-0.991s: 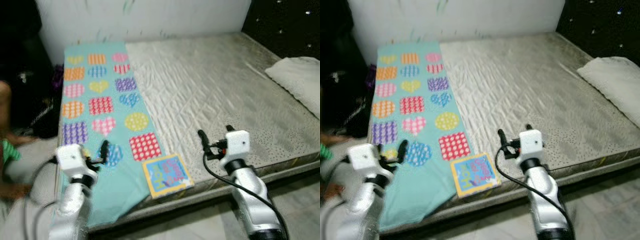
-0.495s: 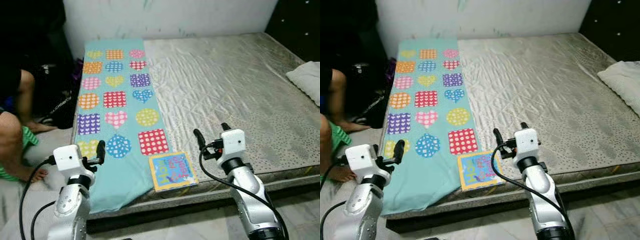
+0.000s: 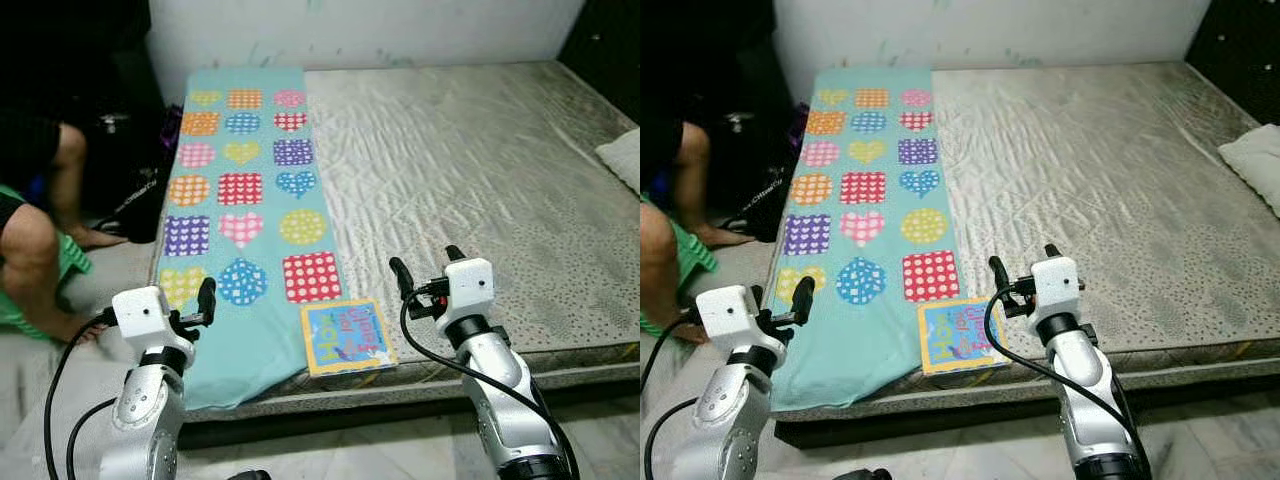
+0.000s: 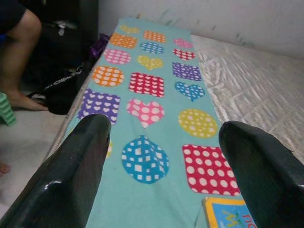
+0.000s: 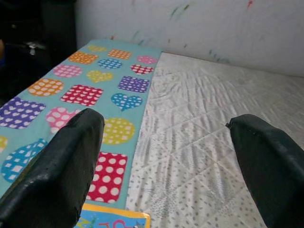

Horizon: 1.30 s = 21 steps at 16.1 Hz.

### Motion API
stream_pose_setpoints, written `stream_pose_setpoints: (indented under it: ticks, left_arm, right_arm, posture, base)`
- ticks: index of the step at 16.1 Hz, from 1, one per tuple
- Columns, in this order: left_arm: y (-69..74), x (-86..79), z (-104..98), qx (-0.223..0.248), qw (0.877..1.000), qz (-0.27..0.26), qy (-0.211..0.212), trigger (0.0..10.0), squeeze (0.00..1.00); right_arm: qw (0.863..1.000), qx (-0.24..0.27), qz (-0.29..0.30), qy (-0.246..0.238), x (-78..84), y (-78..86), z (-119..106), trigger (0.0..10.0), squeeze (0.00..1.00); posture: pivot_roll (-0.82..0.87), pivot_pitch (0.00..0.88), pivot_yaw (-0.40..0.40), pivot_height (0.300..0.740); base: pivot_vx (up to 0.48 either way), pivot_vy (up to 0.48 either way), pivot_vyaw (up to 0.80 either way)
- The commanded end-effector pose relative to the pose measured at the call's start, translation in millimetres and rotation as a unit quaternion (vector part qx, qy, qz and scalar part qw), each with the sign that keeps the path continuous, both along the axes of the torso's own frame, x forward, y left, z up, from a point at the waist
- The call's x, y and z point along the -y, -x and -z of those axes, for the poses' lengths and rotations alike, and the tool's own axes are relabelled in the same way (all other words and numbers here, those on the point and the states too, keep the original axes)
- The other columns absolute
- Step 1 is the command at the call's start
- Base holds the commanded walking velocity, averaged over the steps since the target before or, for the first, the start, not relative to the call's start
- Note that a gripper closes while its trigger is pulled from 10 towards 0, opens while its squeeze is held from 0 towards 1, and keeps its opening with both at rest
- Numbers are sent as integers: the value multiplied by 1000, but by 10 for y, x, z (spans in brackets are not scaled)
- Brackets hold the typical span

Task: Clean up the room

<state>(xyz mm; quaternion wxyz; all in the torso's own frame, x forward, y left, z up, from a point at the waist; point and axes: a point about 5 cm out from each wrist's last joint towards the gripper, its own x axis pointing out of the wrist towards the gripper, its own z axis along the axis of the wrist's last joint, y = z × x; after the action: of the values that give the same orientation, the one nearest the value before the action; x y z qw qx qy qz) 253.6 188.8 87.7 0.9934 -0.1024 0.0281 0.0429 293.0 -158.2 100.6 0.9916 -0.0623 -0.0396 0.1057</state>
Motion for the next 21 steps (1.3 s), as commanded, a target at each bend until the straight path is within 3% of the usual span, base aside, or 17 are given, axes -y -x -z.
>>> stream_pose_setpoints:
  ticks: [1,4,13,21]
  left_arm:
    - [16,0,5,3,1000,7,-1,10000,0]
    - [18,45,-25,17,1000,26,1,10000,0]
    - [14,45,-29,19,999,32,-1,10000,0]
    - [2,21,14,2,1000,14,-2,10000,0]
  right_arm:
    - [1000,4,-1,1,12,5,-16,10000,0]
    - [1000,5,-2,2,11,5,-18,10000,0]
    - [1000,7,-2,4,9,9,-19,10000,0]
    - [1000,6,1,7,23,19,-5,10000,0]
  posture:
    - [-122,90,3,740]
    - [-123,90,4,740]
    - [-125,92,8,740]
    - [-126,92,10,740]
  base:
    - [0,0,0]
    - [0,0,0]
    - [301,0,0]
    - [0,0,0]
